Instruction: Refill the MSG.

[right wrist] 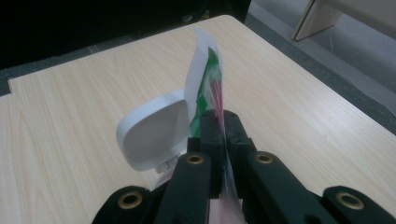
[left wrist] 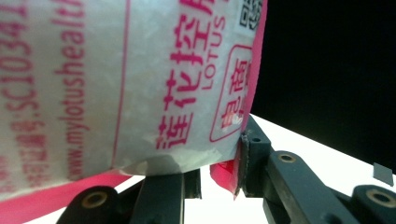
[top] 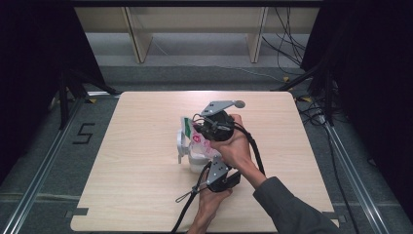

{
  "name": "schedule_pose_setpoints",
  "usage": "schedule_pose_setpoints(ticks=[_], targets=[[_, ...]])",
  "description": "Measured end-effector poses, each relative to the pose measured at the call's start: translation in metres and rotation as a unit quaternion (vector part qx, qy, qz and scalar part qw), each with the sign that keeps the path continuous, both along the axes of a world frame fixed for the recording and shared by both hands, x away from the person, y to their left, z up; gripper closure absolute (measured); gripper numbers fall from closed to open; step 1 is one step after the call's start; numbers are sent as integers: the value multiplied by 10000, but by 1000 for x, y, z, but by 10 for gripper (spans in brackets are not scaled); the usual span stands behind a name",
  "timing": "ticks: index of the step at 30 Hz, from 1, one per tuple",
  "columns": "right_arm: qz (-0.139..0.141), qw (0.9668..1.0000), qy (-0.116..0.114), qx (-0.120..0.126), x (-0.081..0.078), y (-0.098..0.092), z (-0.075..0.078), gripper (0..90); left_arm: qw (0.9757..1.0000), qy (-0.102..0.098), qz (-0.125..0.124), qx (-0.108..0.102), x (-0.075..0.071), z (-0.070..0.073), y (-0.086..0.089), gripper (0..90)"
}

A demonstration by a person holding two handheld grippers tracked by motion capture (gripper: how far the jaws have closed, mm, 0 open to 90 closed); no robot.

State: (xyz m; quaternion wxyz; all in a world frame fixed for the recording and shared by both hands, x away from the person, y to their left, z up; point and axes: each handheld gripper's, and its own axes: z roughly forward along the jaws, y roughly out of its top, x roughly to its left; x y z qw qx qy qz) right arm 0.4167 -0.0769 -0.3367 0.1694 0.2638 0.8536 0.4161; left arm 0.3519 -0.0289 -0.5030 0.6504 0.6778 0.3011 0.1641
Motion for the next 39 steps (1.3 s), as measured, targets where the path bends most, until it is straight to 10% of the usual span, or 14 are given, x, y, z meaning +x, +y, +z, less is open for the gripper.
schedule_pose_setpoints(ticks=[39], targets=[[29,10000,-8,2,0,2,-1,898,10000,36,31,42,-1,1,1,739]])
